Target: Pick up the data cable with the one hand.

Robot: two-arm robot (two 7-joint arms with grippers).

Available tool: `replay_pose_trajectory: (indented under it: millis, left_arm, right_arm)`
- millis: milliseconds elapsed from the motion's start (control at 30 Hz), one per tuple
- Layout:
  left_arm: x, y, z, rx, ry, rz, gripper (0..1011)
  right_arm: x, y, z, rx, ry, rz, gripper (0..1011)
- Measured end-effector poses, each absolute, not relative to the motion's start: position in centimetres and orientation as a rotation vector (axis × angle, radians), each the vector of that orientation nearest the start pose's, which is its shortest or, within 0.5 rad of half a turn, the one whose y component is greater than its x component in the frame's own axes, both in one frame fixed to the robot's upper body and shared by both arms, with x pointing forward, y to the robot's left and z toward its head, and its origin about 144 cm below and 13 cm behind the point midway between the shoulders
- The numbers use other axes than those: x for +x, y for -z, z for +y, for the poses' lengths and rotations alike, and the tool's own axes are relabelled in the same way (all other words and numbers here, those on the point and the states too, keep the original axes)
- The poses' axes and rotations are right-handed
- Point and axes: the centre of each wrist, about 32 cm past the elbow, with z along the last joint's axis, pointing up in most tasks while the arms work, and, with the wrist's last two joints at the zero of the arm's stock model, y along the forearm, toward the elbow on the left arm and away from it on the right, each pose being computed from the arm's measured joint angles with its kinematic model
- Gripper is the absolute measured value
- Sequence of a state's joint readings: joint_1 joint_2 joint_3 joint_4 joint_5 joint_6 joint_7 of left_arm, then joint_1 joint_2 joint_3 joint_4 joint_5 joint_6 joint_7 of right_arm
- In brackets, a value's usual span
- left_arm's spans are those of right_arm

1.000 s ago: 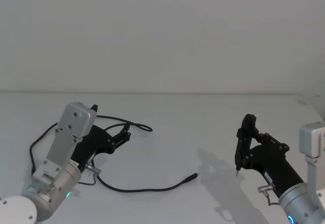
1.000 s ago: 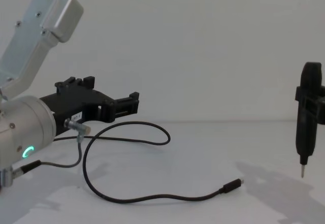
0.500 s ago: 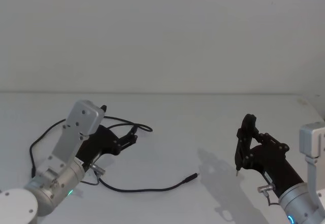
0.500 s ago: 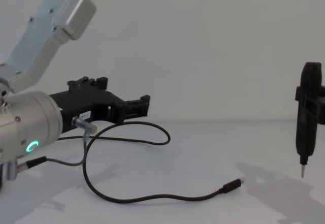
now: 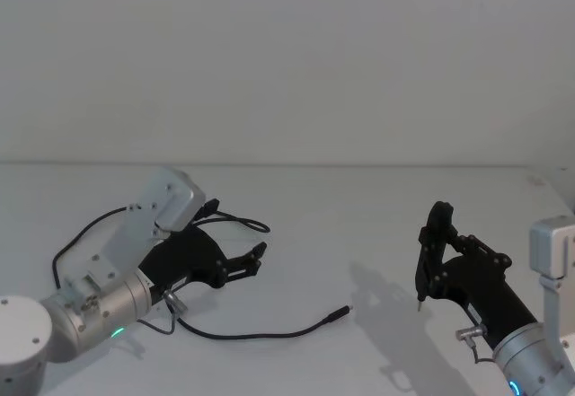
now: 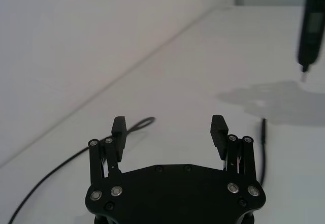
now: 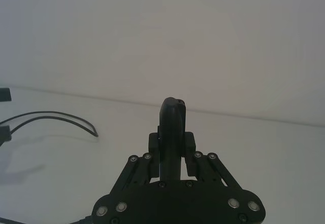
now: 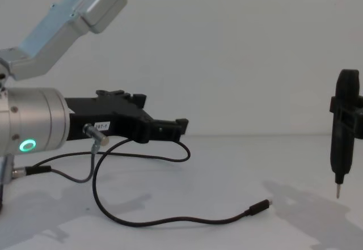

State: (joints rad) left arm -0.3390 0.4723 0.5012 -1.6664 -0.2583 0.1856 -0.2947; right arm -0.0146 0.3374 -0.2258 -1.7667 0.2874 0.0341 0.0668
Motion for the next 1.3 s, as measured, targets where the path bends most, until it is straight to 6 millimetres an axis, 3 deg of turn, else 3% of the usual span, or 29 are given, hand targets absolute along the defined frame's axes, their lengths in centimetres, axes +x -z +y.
replay_pose_trajectory:
  millis: [533, 1300]
  left_arm:
    - [53.2, -127.3, 21.5, 0.394, -0.542, -0.115, 1001]
    - [57.3, -127.2, 21.3, 0.517, -0.398, 0.036, 1001]
  right_arm:
    - [44.3, -118.9, -23.7, 0.026, 1.229, -0.075, 279]
    - [44.3, -118.9, -23.7, 0.026, 1.229, -0.075, 279]
